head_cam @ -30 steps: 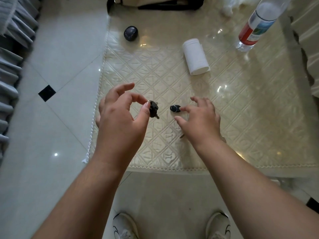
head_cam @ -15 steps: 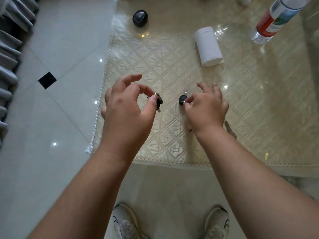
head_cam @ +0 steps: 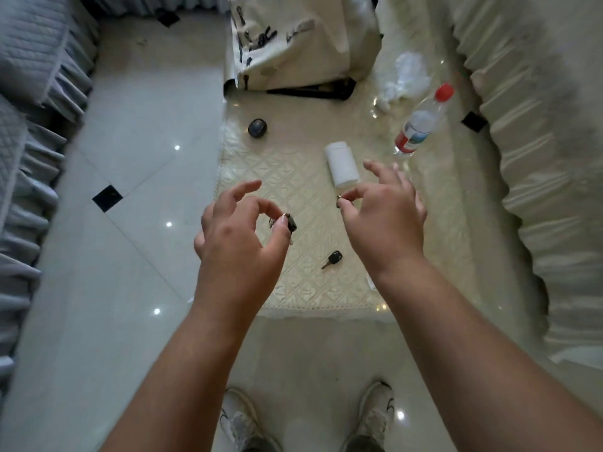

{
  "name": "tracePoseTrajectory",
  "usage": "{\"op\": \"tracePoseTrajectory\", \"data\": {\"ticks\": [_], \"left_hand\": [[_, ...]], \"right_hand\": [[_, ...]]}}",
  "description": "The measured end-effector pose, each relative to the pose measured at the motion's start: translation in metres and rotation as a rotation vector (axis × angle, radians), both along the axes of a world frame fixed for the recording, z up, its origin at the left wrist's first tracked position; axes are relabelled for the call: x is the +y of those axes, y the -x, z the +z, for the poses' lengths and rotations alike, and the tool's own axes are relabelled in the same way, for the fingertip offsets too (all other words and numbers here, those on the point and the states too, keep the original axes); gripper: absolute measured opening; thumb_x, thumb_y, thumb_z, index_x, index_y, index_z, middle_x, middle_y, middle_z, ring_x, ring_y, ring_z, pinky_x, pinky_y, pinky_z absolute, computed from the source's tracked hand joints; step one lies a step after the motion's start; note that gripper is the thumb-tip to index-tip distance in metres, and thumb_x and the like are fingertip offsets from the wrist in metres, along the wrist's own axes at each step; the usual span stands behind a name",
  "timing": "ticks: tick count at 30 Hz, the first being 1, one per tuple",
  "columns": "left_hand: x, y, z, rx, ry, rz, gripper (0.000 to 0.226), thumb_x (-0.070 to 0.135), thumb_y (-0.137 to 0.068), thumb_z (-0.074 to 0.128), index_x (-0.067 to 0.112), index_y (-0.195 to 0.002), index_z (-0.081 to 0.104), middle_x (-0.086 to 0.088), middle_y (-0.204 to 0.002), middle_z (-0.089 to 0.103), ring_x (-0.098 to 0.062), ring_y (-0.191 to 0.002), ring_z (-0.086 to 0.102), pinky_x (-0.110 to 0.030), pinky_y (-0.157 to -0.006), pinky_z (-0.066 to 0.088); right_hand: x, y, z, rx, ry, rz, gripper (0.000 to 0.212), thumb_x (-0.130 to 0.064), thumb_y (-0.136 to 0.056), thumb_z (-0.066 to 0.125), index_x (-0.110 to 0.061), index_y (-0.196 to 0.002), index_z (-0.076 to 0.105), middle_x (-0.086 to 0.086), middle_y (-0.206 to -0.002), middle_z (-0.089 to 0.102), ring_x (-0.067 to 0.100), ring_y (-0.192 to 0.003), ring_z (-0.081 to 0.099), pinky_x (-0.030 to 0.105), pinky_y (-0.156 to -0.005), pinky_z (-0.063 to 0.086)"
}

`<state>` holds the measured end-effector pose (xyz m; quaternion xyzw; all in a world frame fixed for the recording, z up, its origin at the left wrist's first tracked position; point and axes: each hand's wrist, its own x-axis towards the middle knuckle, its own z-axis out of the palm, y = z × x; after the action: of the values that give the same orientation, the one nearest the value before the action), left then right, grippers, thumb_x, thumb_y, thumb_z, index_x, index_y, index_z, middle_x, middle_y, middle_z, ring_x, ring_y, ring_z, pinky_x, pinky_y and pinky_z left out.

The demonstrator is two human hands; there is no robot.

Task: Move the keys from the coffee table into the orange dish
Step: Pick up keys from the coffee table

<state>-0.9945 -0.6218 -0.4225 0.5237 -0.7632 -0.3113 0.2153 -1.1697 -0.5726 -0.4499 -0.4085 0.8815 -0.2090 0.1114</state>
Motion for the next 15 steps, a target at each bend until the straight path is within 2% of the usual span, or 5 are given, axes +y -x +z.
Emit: {"op": "tracePoseTrajectory", "data": {"ticks": [3, 8, 13, 15], "left_hand": [[0.011, 0.003, 0.068, 0.037, 0.041, -0.046, 0.005, 0.04, -0.087, 0.061, 0.039, -0.09, 0.057, 0.021, -0.136, 0.044, -0.006, -0.13, 0.032, -0.047, -0.1, 0.032], [0.036, 0.012, 0.192, 0.096, 0.106, -0.16, 0.005, 0.038, -0.087, 0.061, 0.036, -0.091, 0.059, 0.016, -0.137, 0.045, -0.01, -0.132, 0.031, -0.053, -0.103, 0.036], [0.074, 0.013, 0.32, 0.149, 0.236, -0.226, 0.006, 0.034, -0.088, 0.063, 0.034, -0.093, 0.06, 0.015, -0.137, 0.047, -0.012, -0.132, 0.033, -0.054, -0.102, 0.037], [0.091, 0.011, 0.364, 0.168, 0.284, -0.254, 0.007, 0.031, -0.087, 0.064, 0.035, -0.092, 0.059, 0.015, -0.135, 0.049, -0.013, -0.131, 0.035, -0.054, -0.102, 0.037]], "right_hand": [[0.014, 0.001, 0.082, 0.041, 0.07, -0.004, 0.011, -0.032, -0.089, 0.066, -0.026, -0.091, 0.074, -0.007, -0.151, 0.041, 0.024, -0.147, 0.018, 0.055, -0.113, 0.02], [0.06, -0.003, 0.212, 0.104, 0.184, -0.021, 0.008, -0.032, -0.087, 0.067, -0.027, -0.088, 0.074, -0.004, -0.151, 0.042, 0.026, -0.147, 0.019, 0.056, -0.112, 0.024], [0.118, -0.004, 0.329, 0.135, 0.3, -0.008, 0.01, -0.032, -0.086, 0.069, -0.025, -0.091, 0.075, -0.002, -0.148, 0.045, 0.026, -0.144, 0.025, 0.048, -0.112, 0.028], [0.139, -0.006, 0.372, 0.14, 0.337, 0.028, 0.009, -0.032, -0.086, 0.071, -0.025, -0.091, 0.074, -0.002, -0.147, 0.045, 0.025, -0.143, 0.027, 0.051, -0.111, 0.03]]}}
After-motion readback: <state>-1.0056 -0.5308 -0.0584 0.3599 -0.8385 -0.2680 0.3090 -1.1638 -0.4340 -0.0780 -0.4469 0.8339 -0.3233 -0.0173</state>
